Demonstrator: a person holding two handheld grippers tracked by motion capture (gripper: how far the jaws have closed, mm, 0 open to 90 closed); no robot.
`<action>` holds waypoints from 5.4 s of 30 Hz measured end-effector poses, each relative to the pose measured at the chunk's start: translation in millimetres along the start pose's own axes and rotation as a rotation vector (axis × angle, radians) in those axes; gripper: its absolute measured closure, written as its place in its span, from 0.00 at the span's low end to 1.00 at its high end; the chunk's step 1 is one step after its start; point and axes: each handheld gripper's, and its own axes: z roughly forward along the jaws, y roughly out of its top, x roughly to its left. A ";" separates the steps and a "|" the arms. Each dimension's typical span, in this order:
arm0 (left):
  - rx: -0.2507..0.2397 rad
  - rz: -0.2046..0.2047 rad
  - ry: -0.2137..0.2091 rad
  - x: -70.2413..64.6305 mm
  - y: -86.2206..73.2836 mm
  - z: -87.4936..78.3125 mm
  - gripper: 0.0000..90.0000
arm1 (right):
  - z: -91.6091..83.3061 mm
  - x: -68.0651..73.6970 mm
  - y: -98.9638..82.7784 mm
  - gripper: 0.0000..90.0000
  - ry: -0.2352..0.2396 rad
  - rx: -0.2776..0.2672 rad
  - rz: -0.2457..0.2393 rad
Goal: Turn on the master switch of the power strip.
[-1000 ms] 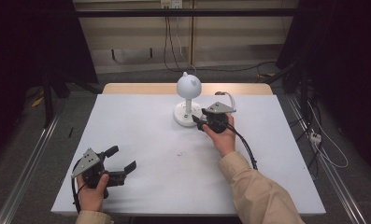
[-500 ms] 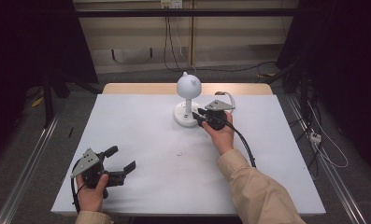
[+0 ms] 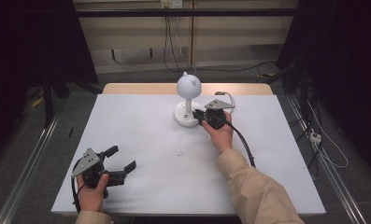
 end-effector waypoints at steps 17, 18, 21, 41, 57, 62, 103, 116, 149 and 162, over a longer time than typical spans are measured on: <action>-0.002 -0.003 -0.001 1.0 -0.4 -0.2 0.04 | 3.7 -3.9 -2.1 0.97 0.003 0.020 0.014; -0.002 -0.003 0.000 1.2 -0.5 -0.3 0.04 | 3.9 -4.0 -1.9 0.98 0.005 0.021 0.016; -0.002 -0.004 0.001 1.3 -0.6 -0.4 0.04 | 4.9 -3.5 -1.6 1.00 0.008 0.023 0.013; -0.005 -0.002 0.003 1.7 -0.4 -1.8 0.04 | 15.4 -3.5 -4.7 1.00 -0.014 0.053 -0.001; -0.006 0.003 -0.001 1.5 -0.2 -1.7 0.04 | 22.0 -5.8 -10.1 1.00 -0.024 0.061 -0.017; -0.005 0.002 0.002 1.6 -0.1 -1.8 0.04 | 23.1 -5.7 -11.0 1.00 -0.024 0.062 -0.019; -0.006 -0.003 0.012 1.7 -1.5 -5.6 0.04 | 29.4 0.3 -10.9 1.00 -0.028 0.060 -0.053; -0.007 0.000 0.016 2.1 -1.5 -7.0 0.04 | 26.0 -0.5 -9.4 1.00 -0.028 0.068 -0.066; -0.002 0.009 0.014 0.6 -1.2 -6.2 0.04 | 28.0 -9.1 -12.3 1.00 0.002 0.083 -0.056; -0.007 0.002 0.024 2.4 -1.2 -7.7 0.04 | 18.3 -7.0 -6.9 0.86 0.012 0.042 0.003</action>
